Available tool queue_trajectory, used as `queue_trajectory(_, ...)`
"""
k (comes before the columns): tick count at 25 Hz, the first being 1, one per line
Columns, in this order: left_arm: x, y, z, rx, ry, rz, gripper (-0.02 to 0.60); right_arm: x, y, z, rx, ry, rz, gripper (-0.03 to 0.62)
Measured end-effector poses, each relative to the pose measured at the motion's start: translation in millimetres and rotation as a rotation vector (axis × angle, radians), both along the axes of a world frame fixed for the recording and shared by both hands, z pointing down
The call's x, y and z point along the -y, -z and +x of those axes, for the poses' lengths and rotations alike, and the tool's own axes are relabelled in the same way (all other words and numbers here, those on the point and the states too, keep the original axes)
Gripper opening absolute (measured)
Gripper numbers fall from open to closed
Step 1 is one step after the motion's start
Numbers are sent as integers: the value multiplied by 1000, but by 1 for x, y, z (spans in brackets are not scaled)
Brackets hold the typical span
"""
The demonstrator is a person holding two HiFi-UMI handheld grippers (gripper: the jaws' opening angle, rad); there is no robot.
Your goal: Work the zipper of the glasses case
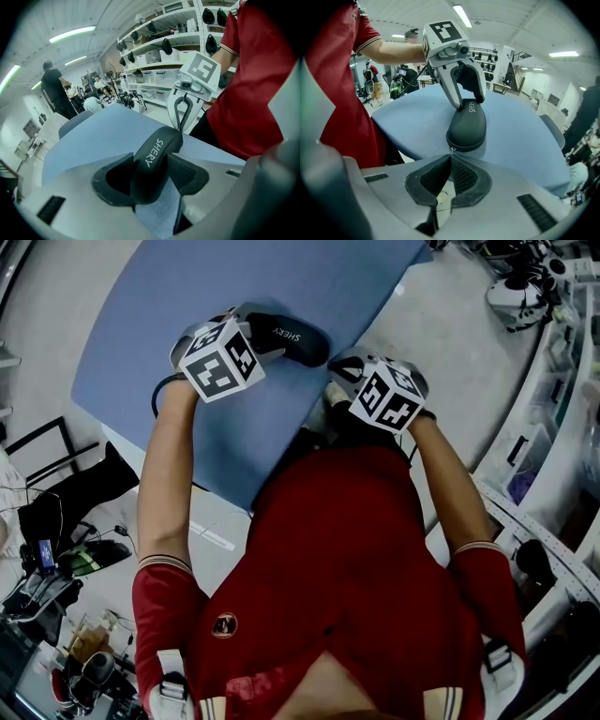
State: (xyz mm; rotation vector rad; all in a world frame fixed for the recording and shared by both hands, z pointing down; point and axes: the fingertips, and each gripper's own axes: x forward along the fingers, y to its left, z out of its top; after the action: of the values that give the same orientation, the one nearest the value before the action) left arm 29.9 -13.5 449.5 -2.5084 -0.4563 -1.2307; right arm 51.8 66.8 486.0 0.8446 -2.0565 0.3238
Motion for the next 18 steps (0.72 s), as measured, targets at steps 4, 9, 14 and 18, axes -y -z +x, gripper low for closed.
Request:
queue_trajectory(4,1,3,4,-37,44,-42,209,1,-1,-9,20,-60,-11,0)
queue_trajectory(9,4,5,6,-64,124,-99,210,3,-3,-14,57,-164,-27,0)
queue_trajectory(14,2,2,7,-69,132,-98,210,5,-4,-18,106,-288,-46,0)
queue_trajectory(18,3,4,4,-76,160,-80,210,7,-4,-24,186,-407,-73,2)
